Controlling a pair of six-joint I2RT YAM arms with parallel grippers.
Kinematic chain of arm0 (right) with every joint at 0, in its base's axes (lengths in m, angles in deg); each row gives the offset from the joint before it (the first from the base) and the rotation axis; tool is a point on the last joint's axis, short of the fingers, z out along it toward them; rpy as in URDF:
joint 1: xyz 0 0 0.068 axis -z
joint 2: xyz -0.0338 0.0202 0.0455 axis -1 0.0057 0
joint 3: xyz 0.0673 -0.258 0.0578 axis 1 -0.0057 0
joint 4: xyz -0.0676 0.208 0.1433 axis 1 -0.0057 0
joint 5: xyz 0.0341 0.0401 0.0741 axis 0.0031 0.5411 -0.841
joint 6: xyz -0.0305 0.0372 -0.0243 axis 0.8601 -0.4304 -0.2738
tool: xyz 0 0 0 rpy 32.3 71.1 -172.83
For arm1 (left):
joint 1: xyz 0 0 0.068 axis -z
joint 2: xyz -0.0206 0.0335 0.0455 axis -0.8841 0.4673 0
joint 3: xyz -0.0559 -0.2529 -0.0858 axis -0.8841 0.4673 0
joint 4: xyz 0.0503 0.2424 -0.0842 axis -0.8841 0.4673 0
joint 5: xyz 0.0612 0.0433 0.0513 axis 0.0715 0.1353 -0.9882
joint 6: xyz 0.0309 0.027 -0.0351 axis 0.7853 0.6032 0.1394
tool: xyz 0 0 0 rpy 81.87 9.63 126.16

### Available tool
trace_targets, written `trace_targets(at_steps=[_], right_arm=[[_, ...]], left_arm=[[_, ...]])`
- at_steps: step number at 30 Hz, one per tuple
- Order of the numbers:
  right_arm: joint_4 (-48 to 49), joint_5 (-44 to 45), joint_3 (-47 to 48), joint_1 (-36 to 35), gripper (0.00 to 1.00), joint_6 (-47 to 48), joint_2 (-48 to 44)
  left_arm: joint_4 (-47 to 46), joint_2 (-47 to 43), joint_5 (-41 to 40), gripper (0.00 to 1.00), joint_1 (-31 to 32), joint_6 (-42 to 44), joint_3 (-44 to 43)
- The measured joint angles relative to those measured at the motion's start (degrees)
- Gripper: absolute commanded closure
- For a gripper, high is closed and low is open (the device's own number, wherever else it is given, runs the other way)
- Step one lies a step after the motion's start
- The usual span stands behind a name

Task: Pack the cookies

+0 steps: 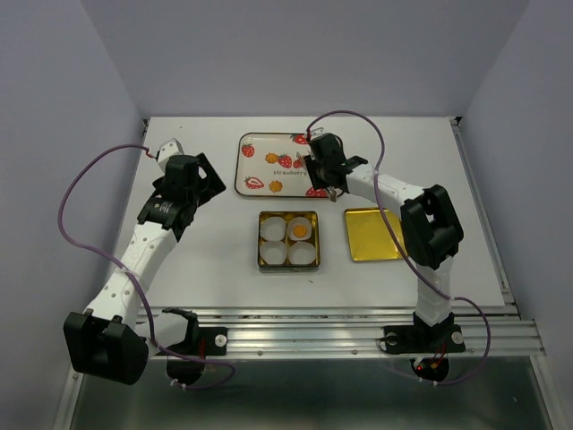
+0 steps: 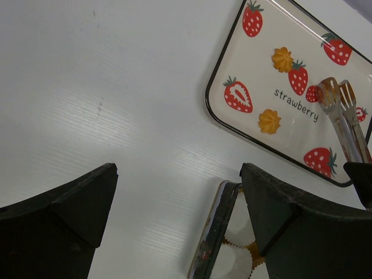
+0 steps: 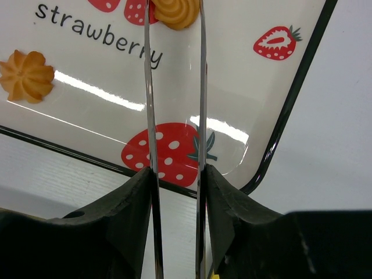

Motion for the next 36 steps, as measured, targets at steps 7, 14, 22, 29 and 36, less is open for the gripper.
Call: trace_targets(at_steps=[7,14,22,29,36], right_arm=[[-0.52,0.02,0.00,0.00,0.61,-0.02,-0.52],[-0.74,0.00,-0.09,0.00,0.61,-0.04,-4.37],[0.02,-0.48,-1.36,0.00,0.61,-0.09,-8.33],[-0.98,-3.30,-7.50,-0.35,0.62,-0.72,-14.53],[-2.73,-3.21,-13.16,-4.70,0.61,-2.03,-26.32]], left_arm=[[0.00,0.00,0.02,0.01,0.00,0.00,0.00],[-0.07,-0.02,0.26,0.01,0.00,0.00,0.02],[-0.81,0.00,0.48,0.01,0.00,0.00,0.02],[-0.87,-0.02,1.42,0.01,0.00,0.00,0.02],[-1.18,0.00,3.17,0.01,0.02,0.00,0.00]])
